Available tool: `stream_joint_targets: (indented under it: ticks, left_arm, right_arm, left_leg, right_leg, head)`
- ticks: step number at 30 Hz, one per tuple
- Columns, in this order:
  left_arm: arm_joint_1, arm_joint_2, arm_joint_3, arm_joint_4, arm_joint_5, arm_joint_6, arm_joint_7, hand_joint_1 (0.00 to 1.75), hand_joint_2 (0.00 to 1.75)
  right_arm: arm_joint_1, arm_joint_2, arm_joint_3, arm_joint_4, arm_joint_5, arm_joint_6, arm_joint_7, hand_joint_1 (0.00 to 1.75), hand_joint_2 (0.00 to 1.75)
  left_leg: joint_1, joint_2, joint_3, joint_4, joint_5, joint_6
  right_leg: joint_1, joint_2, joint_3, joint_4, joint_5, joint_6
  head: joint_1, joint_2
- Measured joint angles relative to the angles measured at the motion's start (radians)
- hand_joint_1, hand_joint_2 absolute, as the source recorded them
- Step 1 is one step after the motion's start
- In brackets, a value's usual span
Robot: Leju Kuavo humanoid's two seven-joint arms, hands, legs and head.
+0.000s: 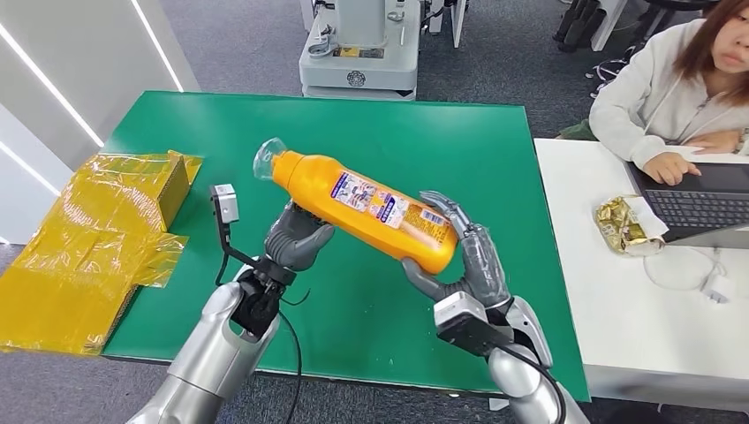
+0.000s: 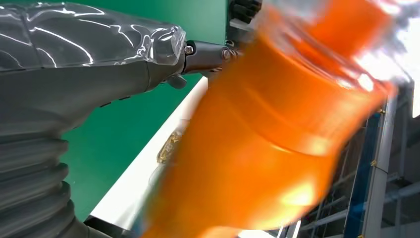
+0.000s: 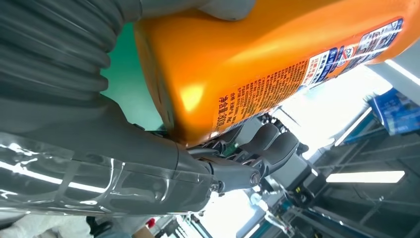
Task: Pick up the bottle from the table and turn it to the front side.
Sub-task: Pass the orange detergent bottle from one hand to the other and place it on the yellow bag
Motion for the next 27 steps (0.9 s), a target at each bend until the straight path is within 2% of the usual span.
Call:
stream_joint_targets:
  ticks: [13,14,17,18,27]
  left_arm:
    - [-0.074,0.006,0.014,0.014,0.002,0.038,-0.001,0.00,1.75]
    - [-0.076,0.008,0.019,0.010,0.008,0.038,0.003,0.29,1.75]
    - [-0.078,0.011,0.026,-0.001,0.020,0.037,0.014,1.60,1.75]
    - [-0.078,0.012,0.029,-0.004,0.022,0.037,0.017,1.75,1.75]
    - [-0.061,0.010,0.032,-0.049,0.031,0.054,0.037,1.75,1.75]
  right_arm:
    - [-0.015,0.028,0.017,0.152,0.015,0.032,0.057,1.75,1.75]
    - [-0.015,0.030,0.017,0.163,0.017,0.032,0.058,1.75,1.75]
    - [-0.016,0.033,0.018,0.182,0.024,0.031,0.063,1.75,1.75]
    - [-0.016,0.033,0.018,0.186,0.026,0.031,0.065,1.75,1.75]
    - [-0.013,0.034,0.018,0.189,0.049,0.032,0.085,1.75,1.75]
  left_leg:
    - [0.000,0.000,0.000,0.000,0.000,0.000]
    - [0.000,0.000,0.000,0.000,0.000,0.000]
    - [0.000,0.000,0.000,0.000,0.000,0.000]
    - [0.000,0.000,0.000,0.000,0.000,0.000]
    - [0.000,0.000,0.000,0.000,0.000,0.000]
  right_leg:
    - [0.000,0.000,0.000,0.000,0.000,0.000]
    - [0.000,0.000,0.000,0.000,0.000,0.000]
    - [0.000,0.000,0.000,0.000,0.000,0.000]
    - [0.000,0.000,0.000,0.000,0.000,0.000]
    - [0.000,0.000,0.000,0.000,0.000,0.000]
  head:
    - [0.000,0.000]
    - [0.000,0.000]
    - [0.000,0.000]
    - [0.000,0.000]
    - [0.000,0.000]
